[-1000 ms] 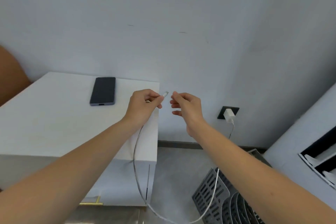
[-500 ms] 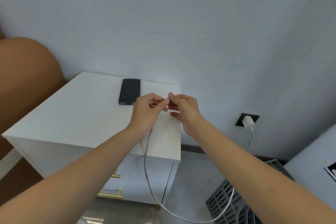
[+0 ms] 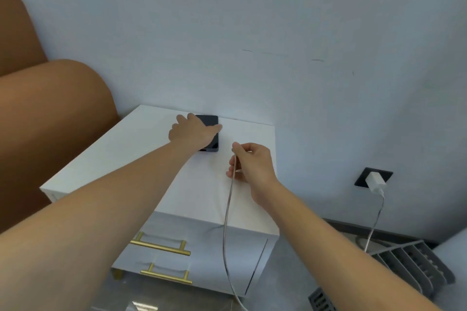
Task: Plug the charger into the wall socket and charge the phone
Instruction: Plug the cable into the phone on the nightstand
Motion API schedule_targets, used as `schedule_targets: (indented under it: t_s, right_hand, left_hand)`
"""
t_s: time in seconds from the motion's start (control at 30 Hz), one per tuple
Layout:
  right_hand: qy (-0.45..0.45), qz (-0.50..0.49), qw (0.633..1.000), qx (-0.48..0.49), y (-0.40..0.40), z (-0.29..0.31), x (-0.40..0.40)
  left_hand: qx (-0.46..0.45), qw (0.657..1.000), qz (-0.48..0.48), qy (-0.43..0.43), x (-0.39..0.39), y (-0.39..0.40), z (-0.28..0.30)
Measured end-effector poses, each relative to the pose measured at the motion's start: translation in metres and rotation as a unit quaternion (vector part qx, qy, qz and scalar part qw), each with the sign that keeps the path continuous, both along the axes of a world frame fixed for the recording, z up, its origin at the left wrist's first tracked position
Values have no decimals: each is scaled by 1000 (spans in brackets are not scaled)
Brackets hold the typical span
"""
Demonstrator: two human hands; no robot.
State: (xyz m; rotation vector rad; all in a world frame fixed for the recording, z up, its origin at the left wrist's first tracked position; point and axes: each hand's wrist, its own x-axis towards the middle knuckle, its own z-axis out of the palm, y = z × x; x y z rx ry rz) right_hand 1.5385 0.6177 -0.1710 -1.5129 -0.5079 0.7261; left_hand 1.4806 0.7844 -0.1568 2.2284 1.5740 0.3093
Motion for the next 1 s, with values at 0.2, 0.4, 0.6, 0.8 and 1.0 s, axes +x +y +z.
schedule_targets:
  t_s: [0.2, 0.4, 0.6, 0.8, 1.0]
  right_hand:
    - [-66, -6, 997, 28, 2, -15, -4]
    - [-92, -6, 996, 23, 1, -16, -6]
    - [-118, -22, 993, 0, 2, -14, -9]
    - [-122, -40, 992, -1, 2, -14, -10]
    - [-127, -53, 990, -1, 1, -14, -10]
  left_hand:
    - [30, 994, -46, 91, 23, 11, -2]
    - [19, 995, -62, 74, 25, 15, 3]
    - [-45, 997, -52, -33, 27, 8, 7]
    - [-70, 992, -66, -83, 35, -12, 14]
    - [-58, 992, -72, -89, 36, -21, 14]
